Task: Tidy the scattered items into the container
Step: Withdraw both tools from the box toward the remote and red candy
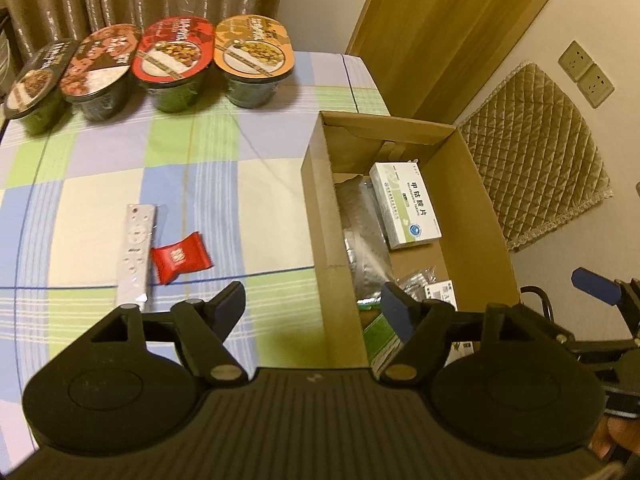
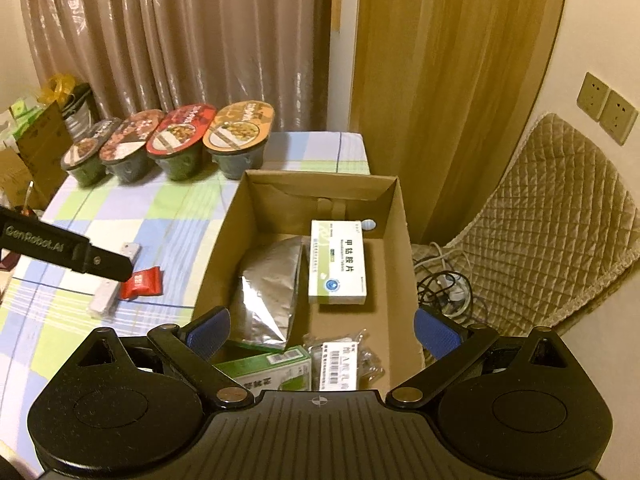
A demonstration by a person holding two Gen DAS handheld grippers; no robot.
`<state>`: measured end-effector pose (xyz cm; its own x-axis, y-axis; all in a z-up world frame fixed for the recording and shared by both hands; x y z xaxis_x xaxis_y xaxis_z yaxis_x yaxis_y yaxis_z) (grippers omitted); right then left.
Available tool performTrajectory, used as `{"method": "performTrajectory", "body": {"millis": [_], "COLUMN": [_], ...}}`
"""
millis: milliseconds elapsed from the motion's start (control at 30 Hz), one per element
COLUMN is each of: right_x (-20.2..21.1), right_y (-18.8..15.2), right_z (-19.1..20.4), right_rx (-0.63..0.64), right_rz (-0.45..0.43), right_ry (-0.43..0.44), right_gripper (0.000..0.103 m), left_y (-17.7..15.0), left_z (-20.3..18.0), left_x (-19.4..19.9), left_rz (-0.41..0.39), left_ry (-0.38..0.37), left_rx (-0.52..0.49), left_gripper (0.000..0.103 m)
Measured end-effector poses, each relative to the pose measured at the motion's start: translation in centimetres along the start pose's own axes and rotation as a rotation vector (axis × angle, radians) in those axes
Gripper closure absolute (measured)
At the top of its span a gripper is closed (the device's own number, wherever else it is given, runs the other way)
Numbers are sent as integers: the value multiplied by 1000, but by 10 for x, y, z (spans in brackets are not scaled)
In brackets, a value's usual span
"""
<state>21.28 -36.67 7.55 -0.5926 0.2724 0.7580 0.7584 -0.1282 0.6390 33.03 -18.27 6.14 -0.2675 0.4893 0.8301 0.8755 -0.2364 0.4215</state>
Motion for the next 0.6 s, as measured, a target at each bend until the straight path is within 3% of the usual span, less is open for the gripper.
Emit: {"method": "performTrajectory", "body": {"millis": [367,600], "right_x": [38,59], "right_y": [-10,-19], "right_z": [15,32], "right_rx": [6,15], "right_rz": [-31,-50], "right_ry": [20,42], "right_gripper": [0,0], "left_y": [-33,-64], "left_z": [11,21], "left_x": [52,78], "left_rz": [-66,-111], "left_ry": [27,74], "left_rx": [-14,-59], "left_gripper": [10,3]}}
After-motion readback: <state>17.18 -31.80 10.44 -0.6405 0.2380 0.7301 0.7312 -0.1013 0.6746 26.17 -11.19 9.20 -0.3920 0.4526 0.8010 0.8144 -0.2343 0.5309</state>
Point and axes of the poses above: each gripper's, at about its wrist camera, not at the fingertips, and x roughly against the way its jaws point, z to its left, y to its top, the point moved 6 cm from there along -x, roughly the way its jaws point, and after that the axes turned 10 degrees about -y, right-handed, at the moved point
